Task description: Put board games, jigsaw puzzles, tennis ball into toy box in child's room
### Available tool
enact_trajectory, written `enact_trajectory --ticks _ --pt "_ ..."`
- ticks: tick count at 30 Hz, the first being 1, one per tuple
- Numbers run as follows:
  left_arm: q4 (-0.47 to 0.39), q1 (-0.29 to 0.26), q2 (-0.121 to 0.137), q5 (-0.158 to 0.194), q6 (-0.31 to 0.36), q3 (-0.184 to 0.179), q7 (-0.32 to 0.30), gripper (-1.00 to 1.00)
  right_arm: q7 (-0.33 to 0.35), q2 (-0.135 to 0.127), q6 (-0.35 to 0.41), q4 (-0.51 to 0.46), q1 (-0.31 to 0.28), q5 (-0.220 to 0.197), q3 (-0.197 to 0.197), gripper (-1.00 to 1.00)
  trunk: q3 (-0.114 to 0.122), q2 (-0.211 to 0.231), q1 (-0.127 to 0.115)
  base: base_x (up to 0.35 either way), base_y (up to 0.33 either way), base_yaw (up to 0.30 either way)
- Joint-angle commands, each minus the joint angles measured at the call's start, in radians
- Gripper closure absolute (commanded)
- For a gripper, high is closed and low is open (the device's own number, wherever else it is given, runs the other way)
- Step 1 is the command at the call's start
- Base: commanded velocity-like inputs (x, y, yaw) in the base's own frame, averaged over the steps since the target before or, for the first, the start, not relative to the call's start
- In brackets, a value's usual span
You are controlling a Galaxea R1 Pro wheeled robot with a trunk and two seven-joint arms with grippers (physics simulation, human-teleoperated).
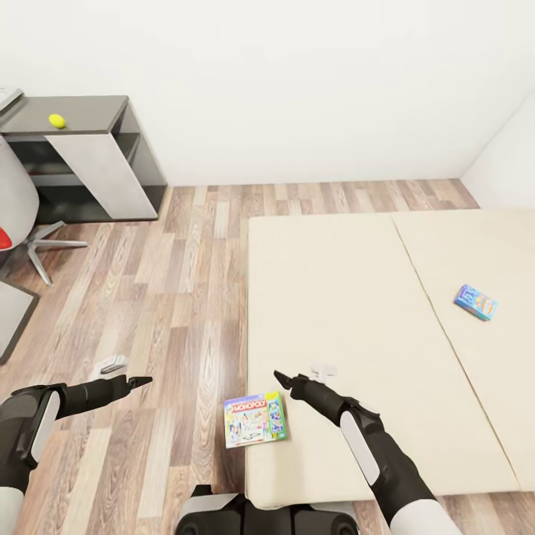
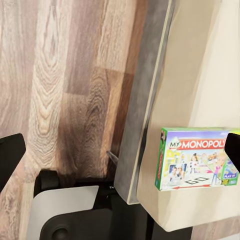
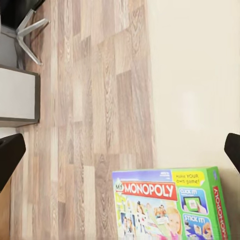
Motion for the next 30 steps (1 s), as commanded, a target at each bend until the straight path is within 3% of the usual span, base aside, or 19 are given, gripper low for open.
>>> enact_trajectory --ticks 1,8,15,20,23,30 --pt "0.000 -0.001 0.000 0.005 0.008 0.001 0.000 -1.00 0.000 0.000 0.000 0.001 0.000 -0.009 -0.001 -1.00 0.000 -0.001 0.001 0.000 0.000 0.000" --pt "0.001 -0.001 0.000 0.005 0.008 0.001 0.001 -1.00 -0.039 0.000 -0.025 0.041 0.000 -0.009 0.001 -1.00 0.012 -0.001 0.001 0.000 0.000 0.000" --pt "0.004 -0.001 0.000 0.003 0.006 0.001 0.030 -1.00 -0.179 0.004 -0.028 0.130 -0.006 0.016 0.000 -1.00 0.023 -0.001 0.001 0.000 0.000 0.000" --pt "0.008 -0.001 -0.009 0.004 0.005 0.001 0.140 -1.00 -0.290 0.010 -0.021 0.151 -0.013 0.027 0.000 -1.00 0.032 -0.001 0.001 0.000 0.000 0.000" --pt "0.015 -0.002 -0.031 0.003 0.001 0.000 0.204 -1.00 -0.356 0.013 -0.013 0.154 -0.020 0.029 0.000 -1.00 0.037 -0.001 0.001 0.000 0.000 0.000" --pt "0.041 -0.002 -0.048 0.005 -0.060 0.000 0.328 -1.00 -0.490 0.011 0.047 0.155 -0.027 0.028 0.001 -1.00 0.048 -0.001 0.001 0.000 0.000 0.000"
